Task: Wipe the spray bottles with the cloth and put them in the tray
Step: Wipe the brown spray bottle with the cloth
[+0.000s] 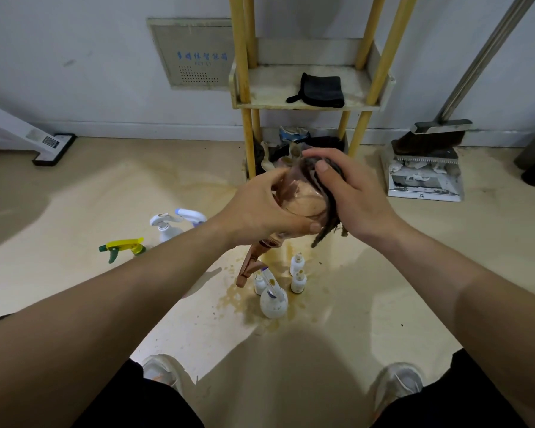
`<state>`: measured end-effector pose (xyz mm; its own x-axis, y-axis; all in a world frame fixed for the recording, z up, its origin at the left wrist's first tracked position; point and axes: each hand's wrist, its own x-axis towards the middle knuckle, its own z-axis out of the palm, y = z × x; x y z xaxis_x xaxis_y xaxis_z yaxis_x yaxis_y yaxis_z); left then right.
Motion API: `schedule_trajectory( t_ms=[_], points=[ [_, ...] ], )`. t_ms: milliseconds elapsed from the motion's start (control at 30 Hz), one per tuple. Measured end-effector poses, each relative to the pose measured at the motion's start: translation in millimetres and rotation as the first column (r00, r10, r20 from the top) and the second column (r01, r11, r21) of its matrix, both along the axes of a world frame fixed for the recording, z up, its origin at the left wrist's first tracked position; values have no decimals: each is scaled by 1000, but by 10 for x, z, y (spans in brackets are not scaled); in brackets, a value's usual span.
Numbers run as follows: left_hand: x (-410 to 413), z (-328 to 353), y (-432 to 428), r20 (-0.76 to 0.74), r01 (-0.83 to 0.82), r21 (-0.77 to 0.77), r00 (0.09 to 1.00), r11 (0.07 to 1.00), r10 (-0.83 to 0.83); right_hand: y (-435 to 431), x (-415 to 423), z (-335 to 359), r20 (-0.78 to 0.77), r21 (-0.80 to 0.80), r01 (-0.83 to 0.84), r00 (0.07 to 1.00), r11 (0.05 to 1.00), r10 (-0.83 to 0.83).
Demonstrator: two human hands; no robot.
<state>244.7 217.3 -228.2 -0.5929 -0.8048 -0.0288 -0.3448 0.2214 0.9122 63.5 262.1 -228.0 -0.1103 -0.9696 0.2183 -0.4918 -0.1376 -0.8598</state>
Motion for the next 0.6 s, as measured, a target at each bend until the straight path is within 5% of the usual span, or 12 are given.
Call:
schedule_trajectory(
  t_ms=[167,300,400,600],
  points=[
    [17,-22,-38,42,-40,-18,998,999,41,48,43,14,-99,86,97,991,992,-88],
    [34,-32,-86,60,-76,4,995,997,76,134,79,77,-134,19,21,991,1000,-18],
    [45,-18,-97,54,-83,14,995,996,82,151,43,118,-93,-25,-58,994,998,55],
    [10,32,-100,-17,-147,35,989,989,148,107,14,111,-31,-75,50,998,996,-52]
  ],
)
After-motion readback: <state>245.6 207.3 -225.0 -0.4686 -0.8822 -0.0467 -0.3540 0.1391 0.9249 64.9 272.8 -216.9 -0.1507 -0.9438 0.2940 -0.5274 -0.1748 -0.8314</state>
